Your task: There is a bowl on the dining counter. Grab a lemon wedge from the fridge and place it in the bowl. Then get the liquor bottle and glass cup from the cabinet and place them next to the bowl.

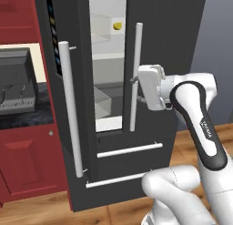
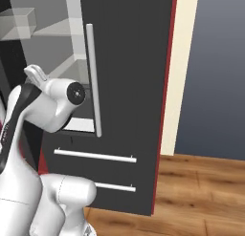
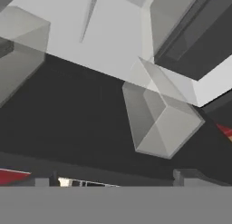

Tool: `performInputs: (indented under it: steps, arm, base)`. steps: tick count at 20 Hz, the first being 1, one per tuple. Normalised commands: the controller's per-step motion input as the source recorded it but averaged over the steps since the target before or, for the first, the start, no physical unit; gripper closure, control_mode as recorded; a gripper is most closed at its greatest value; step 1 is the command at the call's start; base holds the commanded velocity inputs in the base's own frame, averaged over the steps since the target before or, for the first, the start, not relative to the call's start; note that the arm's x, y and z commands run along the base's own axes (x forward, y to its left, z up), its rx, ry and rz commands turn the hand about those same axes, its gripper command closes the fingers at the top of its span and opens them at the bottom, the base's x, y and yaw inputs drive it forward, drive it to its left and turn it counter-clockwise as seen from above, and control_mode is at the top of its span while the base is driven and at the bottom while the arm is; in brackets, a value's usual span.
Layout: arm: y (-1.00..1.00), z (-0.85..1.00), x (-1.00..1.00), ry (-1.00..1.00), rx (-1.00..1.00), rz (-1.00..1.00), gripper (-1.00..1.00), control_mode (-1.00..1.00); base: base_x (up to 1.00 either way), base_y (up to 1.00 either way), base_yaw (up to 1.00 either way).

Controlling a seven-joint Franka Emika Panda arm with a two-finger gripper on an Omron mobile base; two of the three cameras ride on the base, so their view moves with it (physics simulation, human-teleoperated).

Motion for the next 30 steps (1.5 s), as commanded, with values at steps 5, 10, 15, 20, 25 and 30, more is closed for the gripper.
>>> performInputs:
  steps: [5, 10, 15, 20, 25, 30]
  arm:
    - [0.42, -0.26, 0.53, 0.04, 0.03, 0.08, -1.00, -1.00]
    - [0.28, -0.27, 0.54, 0.04, 0.03, 0.08, -1.00, -1.00]
    - [0.24, -0.17, 0.18, 0.01, 0.03, 0.10, -1.00, -1.00]
    - [0.39, -0.09, 0.00, 0.00, 0.02, 0.09, -1.00, -1.00]
    - [0.40, -0.09, 0.00, 0.00, 0.02, 0.08, -1.00, -1.00]
    - [0.45, -0.08, 0.00, 0.00, 0.01, 0.07, -1.00, -1.00]
  base:
    - [0.00, 0.00, 0.00]
    - [0.00, 0.00, 0.00]
    - [0.00, 0.00, 0.00]
    - [0.00, 0.00, 0.00]
    - [0.00, 0.00, 0.00]
    - [0.00, 0.00, 0.00]
